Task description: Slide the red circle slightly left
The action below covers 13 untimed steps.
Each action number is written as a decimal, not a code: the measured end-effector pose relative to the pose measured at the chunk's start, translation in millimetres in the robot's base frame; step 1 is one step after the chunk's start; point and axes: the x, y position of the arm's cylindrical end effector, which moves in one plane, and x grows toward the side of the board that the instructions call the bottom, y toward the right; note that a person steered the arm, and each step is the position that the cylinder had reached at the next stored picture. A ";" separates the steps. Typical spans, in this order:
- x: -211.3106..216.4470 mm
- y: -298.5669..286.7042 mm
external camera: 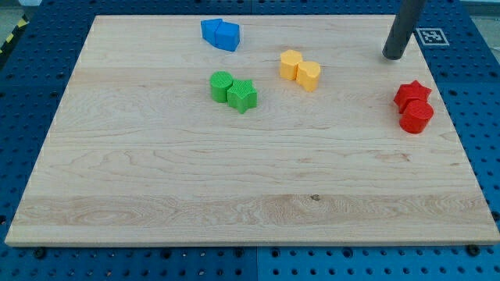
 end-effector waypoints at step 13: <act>107.7 -20.4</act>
